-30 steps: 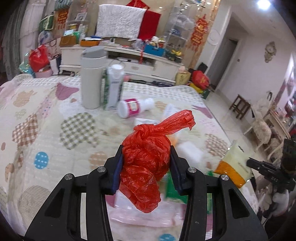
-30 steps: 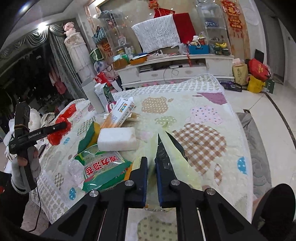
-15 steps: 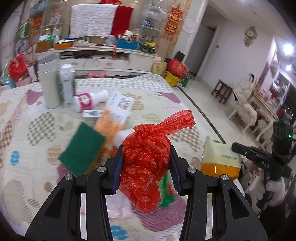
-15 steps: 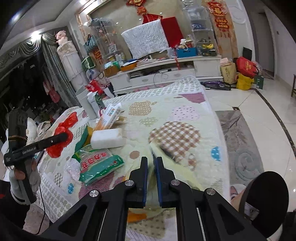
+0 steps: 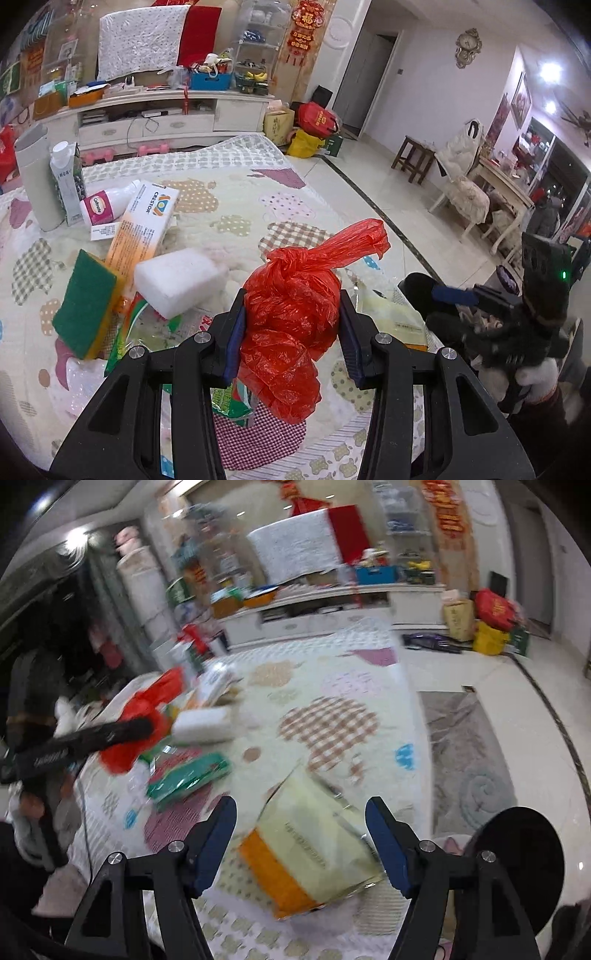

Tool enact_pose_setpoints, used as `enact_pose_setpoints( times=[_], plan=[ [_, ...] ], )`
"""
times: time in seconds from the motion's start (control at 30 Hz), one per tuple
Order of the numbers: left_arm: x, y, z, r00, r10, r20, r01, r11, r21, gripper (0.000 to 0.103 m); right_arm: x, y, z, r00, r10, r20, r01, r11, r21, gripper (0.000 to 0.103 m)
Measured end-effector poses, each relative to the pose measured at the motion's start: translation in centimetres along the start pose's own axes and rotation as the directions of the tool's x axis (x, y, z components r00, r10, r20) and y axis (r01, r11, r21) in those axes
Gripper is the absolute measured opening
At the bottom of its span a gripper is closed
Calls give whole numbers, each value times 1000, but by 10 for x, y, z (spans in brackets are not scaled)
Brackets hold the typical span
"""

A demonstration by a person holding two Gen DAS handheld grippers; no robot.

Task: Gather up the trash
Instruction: 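Lift the red bag with the left tool while the right tool lifts the snack bag, then carry the red bag and snack bag over to the black trash bin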

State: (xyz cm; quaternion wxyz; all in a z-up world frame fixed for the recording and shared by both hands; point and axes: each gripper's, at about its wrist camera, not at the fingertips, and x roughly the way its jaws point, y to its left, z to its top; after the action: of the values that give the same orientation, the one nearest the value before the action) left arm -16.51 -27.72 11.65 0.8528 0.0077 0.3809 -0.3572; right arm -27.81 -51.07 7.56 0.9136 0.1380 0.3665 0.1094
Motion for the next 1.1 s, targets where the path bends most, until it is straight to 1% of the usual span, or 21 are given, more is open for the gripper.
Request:
enact_pose_setpoints(
  times=[0.03,0.07,0.1,0.2,0.23,0.27,0.3,0.37,0.4,0.53,0.67,0.9,1.1],
  plan=[
    [0,2,0,1000,0,0,0,1000,-4,43,4,4,-2,1000,-1,-19,0,1000,-27,76],
    [0,3,-1,1000,1,0,-1,1000,-7,43,9,8,-5,999,-6,-38,4,999,-52,87],
    [0,3,-1,1000,3,0,-3,1000,-8,43,18,12,-8,997,-16,-71,9,996,-89,91],
    [1,2,-3,1000,10,-4,-10,1000,-5,43,41,17,-22,987,-34,-156,10,988,-155,93],
    [2,1,-3,1000,10,-7,-10,1000,-5,43,48,16,-27,984,-54,-168,25,985,-170,89],
    [3,0,-3,1000,8,-10,-8,1000,-6,43,52,15,-31,982,-69,-174,38,984,-176,72],
    [4,-1,-4,1000,5,-14,-6,1000,-7,43,57,13,-33,981,-77,-179,45,984,-174,60],
    [7,-5,-3,1000,-2,-16,1,1000,-6,43,56,5,-33,985,-49,-165,29,992,-120,50],
    [8,-8,-2,1000,-7,-17,7,1000,-3,43,50,1,-32,989,-49,-139,36,995,-94,50],
    [15,-25,0,999,-27,-22,27,1000,11,43,26,-6,-26,994,-67,-81,61,995,-72,50],
    [28,-53,3,998,-56,-34,58,998,35,43,5,-23,-23,990,-127,-56,125,991,-45,50],
    [59,-111,5,991,-110,-77,117,988,97,43,-33,-77,-33,972,-233,-35,235,970,66,50],
    [99,-156,4,978,-153,-142,170,978,118,43,-55,-129,-49,943,-327,-69,334,927,171,50]
  ],
)
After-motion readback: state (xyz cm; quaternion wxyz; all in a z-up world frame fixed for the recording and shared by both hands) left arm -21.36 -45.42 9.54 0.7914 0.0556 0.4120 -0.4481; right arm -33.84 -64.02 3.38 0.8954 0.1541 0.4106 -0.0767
